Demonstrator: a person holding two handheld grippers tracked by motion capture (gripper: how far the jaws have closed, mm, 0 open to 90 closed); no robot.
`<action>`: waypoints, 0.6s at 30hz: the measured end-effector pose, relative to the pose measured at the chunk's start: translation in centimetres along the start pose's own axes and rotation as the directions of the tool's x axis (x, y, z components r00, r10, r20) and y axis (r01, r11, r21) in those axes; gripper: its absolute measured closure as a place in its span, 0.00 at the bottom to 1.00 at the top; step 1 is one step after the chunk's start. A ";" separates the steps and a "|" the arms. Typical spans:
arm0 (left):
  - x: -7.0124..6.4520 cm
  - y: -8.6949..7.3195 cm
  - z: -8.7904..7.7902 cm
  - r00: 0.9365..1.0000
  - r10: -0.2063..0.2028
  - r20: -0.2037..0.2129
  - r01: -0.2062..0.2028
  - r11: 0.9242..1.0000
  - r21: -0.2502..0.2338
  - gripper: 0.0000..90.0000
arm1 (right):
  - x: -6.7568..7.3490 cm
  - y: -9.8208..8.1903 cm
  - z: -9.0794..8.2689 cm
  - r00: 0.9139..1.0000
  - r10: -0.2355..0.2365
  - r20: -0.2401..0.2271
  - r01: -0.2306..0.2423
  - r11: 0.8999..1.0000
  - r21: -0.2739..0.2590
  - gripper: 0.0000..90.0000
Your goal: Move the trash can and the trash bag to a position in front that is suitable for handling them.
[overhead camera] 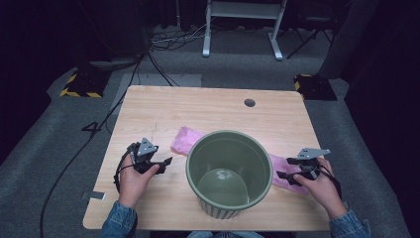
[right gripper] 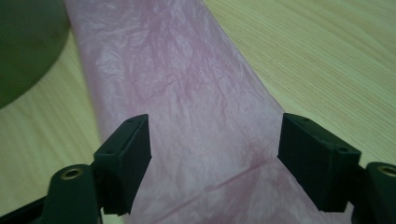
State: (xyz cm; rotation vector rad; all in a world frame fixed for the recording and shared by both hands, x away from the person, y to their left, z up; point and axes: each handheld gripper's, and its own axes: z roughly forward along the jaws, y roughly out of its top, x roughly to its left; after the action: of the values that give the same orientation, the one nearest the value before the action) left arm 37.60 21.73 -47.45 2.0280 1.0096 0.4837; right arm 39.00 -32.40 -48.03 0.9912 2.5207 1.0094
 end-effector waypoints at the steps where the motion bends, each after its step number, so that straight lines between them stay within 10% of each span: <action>1: 0.0 -0.1 0.0 1.000 -0.004 0.002 0.004 1.000 0.001 0.32 | -0.1 -0.1 0.3 1.000 0.003 -0.004 -0.002 1.000 0.019 0.31; 18: -1.2 1.8 2.5 0.998 0.036 0.052 -0.036 0.999 0.006 0.32 | 2.8 -8.8 -7.7 0.978 0.147 0.145 -0.160 0.984 0.083 0.30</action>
State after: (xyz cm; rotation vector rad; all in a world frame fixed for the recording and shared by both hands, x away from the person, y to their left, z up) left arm 39.30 18.90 -47.55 2.0569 0.9460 0.4445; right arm 29.07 -39.15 -48.34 1.2547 2.4278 0.8350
